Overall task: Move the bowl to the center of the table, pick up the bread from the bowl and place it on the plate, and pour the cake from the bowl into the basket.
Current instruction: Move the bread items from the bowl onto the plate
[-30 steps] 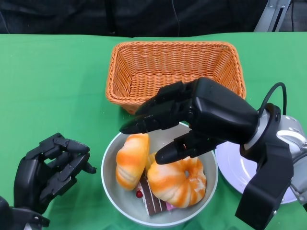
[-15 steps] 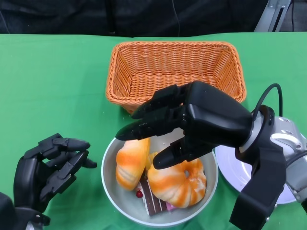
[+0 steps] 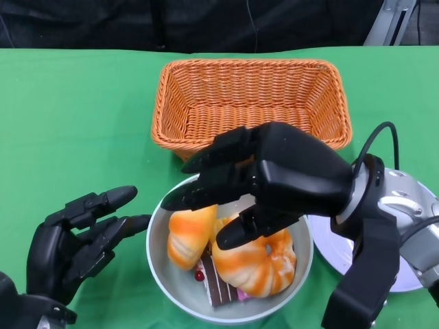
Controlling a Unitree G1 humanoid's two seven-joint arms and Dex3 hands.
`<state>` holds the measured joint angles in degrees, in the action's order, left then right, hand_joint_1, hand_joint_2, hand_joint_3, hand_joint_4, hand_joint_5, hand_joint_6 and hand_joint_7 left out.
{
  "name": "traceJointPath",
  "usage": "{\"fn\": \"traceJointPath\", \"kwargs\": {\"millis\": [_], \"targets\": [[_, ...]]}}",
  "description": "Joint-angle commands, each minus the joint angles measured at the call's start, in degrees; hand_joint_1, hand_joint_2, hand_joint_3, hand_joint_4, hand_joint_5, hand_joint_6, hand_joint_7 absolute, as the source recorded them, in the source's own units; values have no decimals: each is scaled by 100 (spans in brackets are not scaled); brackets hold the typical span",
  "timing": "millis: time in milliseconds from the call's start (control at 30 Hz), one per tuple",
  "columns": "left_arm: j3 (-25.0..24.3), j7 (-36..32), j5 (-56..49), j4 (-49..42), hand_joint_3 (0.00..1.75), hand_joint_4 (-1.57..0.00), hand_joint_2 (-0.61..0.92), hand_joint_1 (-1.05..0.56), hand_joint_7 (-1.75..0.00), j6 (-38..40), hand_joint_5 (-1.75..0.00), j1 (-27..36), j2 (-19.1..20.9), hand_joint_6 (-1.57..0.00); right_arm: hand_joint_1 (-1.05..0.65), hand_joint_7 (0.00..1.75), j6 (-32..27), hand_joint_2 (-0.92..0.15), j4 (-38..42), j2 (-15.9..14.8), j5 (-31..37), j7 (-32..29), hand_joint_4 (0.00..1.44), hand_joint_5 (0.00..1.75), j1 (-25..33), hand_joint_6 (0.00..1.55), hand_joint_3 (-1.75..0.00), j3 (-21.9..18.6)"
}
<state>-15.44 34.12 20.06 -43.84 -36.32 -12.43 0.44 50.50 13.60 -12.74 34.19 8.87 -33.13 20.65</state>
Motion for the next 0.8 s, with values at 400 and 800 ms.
{"fn": "traceJointPath", "kwargs": {"millis": [400, 800], "targets": [[487, -2079, -1784, 531, 25, -113, 92, -44, -3, -380, -5, 420, 360, -98, -65, 0, 256, -81, 528, 4, 650, -846, 78, 5, -195, 76, -1, 264], [298, -1347, -692, 80, 7, -91, 92, -45, -2, -559, -90, 81, 327, -120, -64, 0, 382, -82, 740, -16, 632, -929, 79, 3, -196, 76, 0, 378]]}}
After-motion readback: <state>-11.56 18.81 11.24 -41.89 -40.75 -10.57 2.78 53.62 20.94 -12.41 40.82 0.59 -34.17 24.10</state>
